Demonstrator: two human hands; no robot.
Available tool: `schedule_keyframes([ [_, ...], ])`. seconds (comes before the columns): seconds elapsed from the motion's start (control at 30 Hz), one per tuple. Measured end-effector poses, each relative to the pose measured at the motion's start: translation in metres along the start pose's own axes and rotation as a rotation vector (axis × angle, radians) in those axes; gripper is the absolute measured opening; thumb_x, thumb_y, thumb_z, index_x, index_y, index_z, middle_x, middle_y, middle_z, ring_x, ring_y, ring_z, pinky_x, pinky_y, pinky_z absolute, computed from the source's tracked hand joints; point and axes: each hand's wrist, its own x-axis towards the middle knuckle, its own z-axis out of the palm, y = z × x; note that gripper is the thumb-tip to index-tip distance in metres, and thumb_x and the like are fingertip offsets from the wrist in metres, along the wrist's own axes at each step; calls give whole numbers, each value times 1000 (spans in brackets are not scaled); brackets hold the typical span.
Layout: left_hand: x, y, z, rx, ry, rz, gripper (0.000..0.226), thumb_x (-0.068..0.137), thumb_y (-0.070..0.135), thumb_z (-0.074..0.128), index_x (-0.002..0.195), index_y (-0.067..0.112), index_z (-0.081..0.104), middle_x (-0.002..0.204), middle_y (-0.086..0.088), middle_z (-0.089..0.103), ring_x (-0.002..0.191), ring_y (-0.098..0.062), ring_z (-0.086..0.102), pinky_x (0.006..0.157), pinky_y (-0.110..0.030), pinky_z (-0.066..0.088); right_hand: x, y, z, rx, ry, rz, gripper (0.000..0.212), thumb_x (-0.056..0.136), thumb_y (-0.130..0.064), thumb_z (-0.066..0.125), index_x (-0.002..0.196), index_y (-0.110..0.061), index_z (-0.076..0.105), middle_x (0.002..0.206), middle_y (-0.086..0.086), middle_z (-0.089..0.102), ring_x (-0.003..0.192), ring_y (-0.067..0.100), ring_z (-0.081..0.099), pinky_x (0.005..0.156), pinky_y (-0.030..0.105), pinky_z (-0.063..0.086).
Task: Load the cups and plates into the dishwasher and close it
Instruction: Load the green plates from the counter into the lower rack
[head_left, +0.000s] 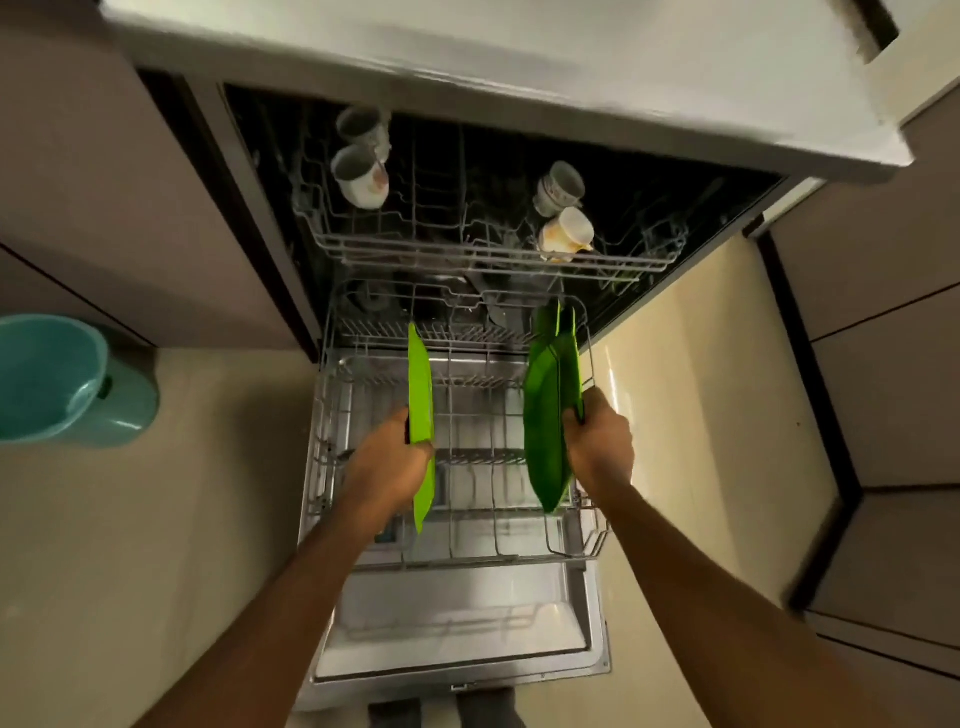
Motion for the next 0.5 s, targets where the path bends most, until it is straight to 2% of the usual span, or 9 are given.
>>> schedule_keyframes([
  [0.17,37,-24,26,-9,34,-7,15,83,20,66,94,17,57,88,-3,63,78,-25,59,73,-38,48,59,14,41,0,103,26,11,88,-25,55,83,-25,45,61,-15,41,52,1,36,48,16,20],
  [0.27,50,-34,41,-10,87,6,16,81,22,71,89,17,57,82,2,59,76,-20,54,66,-31,38,90,19,58,12,156,45,7,84,-26,58,84,-23,52,63,-9,44,49,1,33,45,16,19],
  [0.3,54,-37,46,-3,100,4,17,81,24,71,88,20,56,81,4,57,76,-19,52,66,-29,36,100,20,63,7,158,40,6,84,-26,58,86,-21,56,66,-5,48,49,3,34,44,16,20],
  [0.37,59,-43,54,-18,108,4,17,82,27,71,86,23,54,80,7,57,78,-20,56,68,-31,41,119,19,71,1,147,19,11,84,-24,58,92,-17,59,76,2,57,53,13,43,48,18,28],
  [0.43,63,-47,62,-58,123,15,16,84,28,69,88,24,54,83,8,59,80,-21,61,72,-36,49,135,18,78,-13,131,-5,16,83,-21,57,97,-13,59,87,11,65,69,24,52,59,24,36],
  [0.5,65,-48,67,-94,148,22,16,86,29,67,91,24,53,85,8,61,80,-22,64,73,-41,54,146,18,83,-43,130,-44,19,82,-17,57,100,-10,59,93,16,67,78,26,58,62,27,36],
])
